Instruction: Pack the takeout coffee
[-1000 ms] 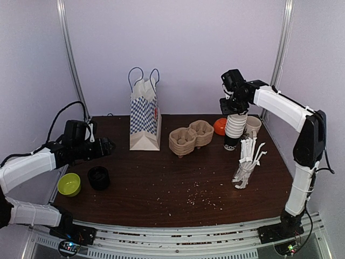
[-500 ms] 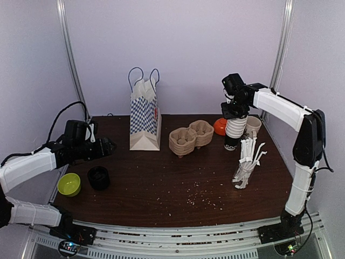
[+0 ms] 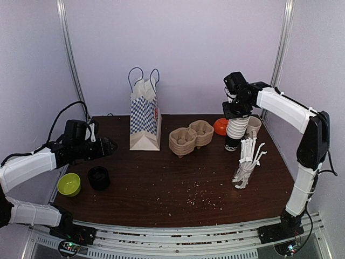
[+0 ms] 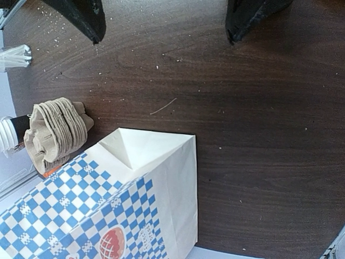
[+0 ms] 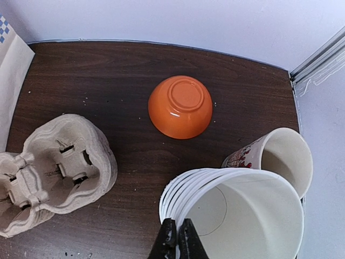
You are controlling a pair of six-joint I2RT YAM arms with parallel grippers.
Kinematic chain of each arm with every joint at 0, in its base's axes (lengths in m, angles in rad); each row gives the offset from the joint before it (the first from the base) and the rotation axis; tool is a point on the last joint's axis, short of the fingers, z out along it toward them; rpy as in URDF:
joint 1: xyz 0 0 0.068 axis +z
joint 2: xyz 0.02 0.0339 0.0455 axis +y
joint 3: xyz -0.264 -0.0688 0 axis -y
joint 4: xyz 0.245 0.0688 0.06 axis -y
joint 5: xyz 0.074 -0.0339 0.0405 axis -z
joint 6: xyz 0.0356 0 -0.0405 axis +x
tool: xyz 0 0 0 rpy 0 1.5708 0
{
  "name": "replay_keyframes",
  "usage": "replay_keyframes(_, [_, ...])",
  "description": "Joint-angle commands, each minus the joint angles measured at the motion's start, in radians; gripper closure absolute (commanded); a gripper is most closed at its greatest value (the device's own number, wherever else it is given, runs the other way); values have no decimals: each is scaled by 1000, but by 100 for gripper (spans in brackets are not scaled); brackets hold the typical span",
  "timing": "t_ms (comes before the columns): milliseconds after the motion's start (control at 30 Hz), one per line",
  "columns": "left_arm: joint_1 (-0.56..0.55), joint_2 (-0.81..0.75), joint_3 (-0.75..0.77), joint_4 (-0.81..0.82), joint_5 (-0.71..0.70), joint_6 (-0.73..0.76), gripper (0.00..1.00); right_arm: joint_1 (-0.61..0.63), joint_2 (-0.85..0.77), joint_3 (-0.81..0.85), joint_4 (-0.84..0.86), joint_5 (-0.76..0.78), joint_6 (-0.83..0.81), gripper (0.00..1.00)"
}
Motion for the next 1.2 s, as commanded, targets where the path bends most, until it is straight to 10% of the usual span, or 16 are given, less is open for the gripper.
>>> replay_keyframes(0, [-18, -3, 22, 57, 23, -5, 21, 54, -90, 12, -50, 3, 3, 100])
replay_keyframes(767, [-348, 108, 109, 147, -20, -141, 20, 448, -83, -72, -89, -68, 86, 100])
replay_keyframes(1167, [-425, 211, 179, 206, -2, -160, 19, 462, -104, -82, -112, -47, 83, 68])
